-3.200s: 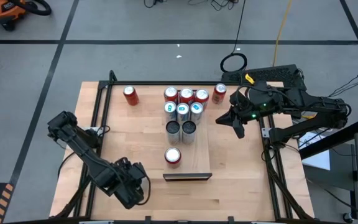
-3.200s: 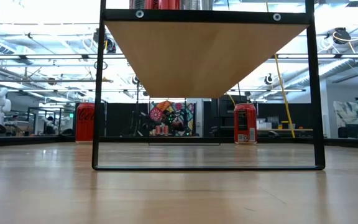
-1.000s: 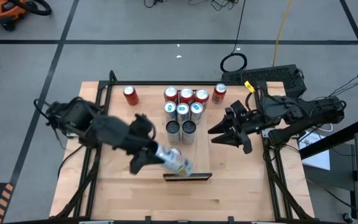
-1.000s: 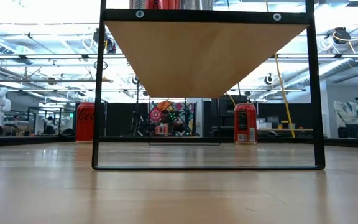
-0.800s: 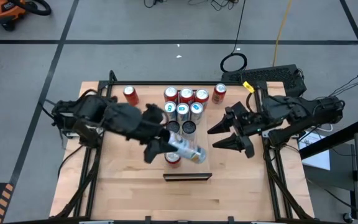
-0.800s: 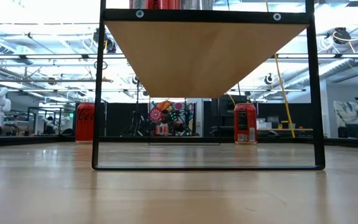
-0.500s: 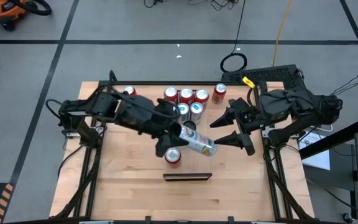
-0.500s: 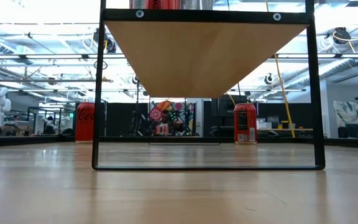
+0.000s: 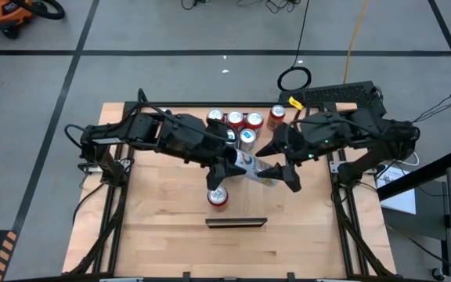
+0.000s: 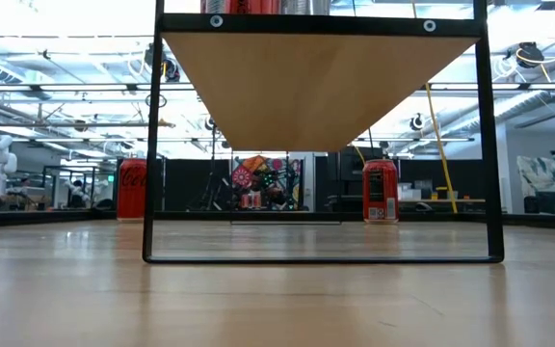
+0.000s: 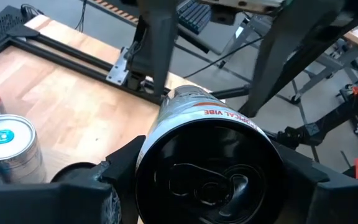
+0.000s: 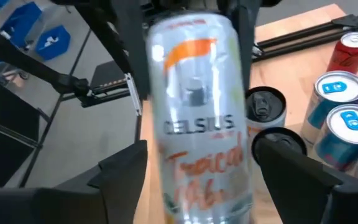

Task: Place canned beverage on shelf
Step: Put the white and yellow soda can on the shelf aligned with other white and yellow soda can

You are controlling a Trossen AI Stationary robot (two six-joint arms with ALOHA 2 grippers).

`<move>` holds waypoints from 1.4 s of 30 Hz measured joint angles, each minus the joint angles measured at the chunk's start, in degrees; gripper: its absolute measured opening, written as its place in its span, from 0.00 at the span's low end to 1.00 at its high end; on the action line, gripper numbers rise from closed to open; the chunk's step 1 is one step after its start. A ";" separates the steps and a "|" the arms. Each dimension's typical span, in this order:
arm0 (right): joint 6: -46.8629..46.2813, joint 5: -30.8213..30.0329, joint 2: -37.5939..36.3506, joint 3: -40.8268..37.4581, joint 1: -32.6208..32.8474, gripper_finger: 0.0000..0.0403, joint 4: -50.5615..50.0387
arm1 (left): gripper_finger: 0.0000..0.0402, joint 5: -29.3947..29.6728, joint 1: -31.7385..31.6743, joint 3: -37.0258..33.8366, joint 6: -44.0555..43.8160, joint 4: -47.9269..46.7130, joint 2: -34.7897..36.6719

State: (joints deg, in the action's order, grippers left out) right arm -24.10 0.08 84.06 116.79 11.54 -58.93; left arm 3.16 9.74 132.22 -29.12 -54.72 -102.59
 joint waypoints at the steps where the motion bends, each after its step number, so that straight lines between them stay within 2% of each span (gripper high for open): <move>1: 0.22 0.05 0.23 0.00 -0.33 0.71 -0.09 | 0.61 0.02 0.02 0.00 0.00 0.05 0.00; 13: 4.49 9.23 3.03 0.09 -3.94 0.71 -0.41 | 0.62 0.01 0.02 0.00 1.48 0.26 -0.96; 19: 6.04 10.40 3.72 0.07 -4.39 0.68 -0.58 | 0.62 0.00 -0.13 0.00 2.51 0.25 -0.96; 29: 9.41 11.82 3.93 0.07 -4.82 0.53 -0.73 | 0.62 0.33 -0.61 0.00 2.65 -0.10 -0.96; 39: 10.92 12.12 3.93 0.04 -5.25 0.52 -0.73 | 0.63 0.70 -0.72 0.00 2.58 -0.04 -0.96; 42: 11.76 12.74 3.89 0.04 -5.78 0.52 -0.52 | 0.68 2.30 -0.46 0.00 1.52 0.43 -0.96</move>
State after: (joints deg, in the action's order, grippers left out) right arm -12.34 12.82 87.95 116.84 5.76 -59.45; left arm 5.46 9.28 132.22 -27.61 -54.29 -103.55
